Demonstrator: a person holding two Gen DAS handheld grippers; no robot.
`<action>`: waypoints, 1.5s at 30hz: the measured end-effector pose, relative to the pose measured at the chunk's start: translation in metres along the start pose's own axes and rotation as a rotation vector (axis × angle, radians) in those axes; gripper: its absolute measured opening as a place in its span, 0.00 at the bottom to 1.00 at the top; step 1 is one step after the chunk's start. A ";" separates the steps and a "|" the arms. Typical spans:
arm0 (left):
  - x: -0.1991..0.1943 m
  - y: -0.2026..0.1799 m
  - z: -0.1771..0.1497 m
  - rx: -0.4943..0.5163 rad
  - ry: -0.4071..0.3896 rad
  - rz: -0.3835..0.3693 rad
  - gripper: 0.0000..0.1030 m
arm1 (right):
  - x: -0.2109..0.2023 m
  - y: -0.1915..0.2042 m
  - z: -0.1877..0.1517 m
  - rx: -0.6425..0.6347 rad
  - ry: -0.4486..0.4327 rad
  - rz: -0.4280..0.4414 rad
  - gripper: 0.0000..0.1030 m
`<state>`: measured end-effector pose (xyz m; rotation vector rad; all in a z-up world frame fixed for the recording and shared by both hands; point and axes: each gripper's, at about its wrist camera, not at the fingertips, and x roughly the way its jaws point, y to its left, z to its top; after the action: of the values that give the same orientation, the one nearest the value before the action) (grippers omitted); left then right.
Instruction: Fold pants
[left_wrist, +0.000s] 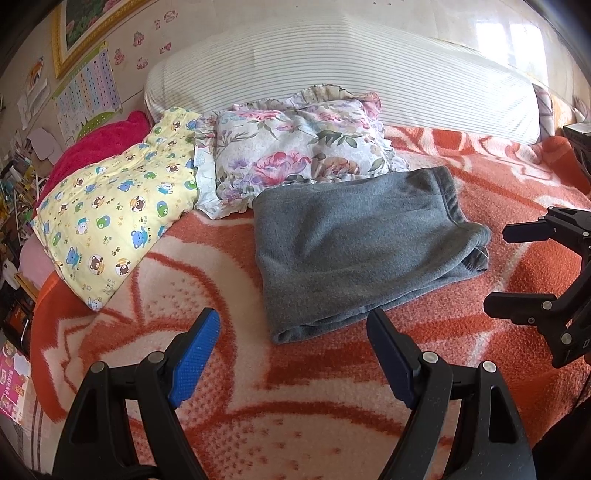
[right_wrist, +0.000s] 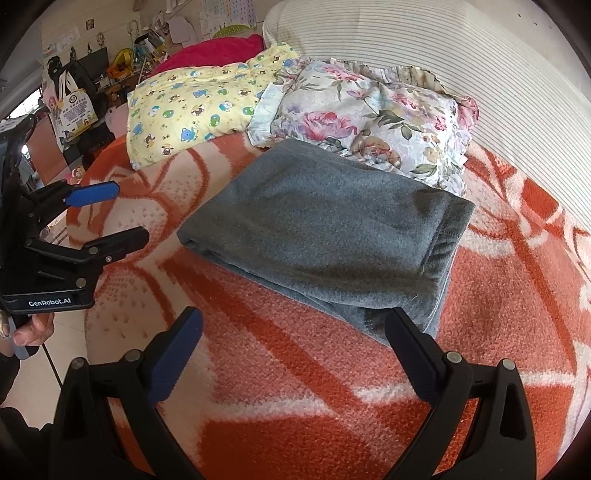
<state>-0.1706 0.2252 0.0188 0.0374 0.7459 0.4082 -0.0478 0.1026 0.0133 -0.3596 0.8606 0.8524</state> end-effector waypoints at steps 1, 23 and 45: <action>-0.001 0.000 0.000 0.001 -0.003 0.001 0.80 | 0.000 0.000 0.000 0.000 -0.001 0.001 0.96; -0.002 0.001 0.000 0.001 -0.026 0.008 0.80 | 0.002 0.003 0.000 0.010 0.002 0.000 0.96; 0.013 0.005 -0.001 0.001 0.002 0.000 0.80 | 0.010 -0.001 -0.002 0.029 0.014 0.007 0.96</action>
<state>-0.1644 0.2343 0.0108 0.0384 0.7483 0.4081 -0.0451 0.1055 0.0042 -0.3374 0.8866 0.8441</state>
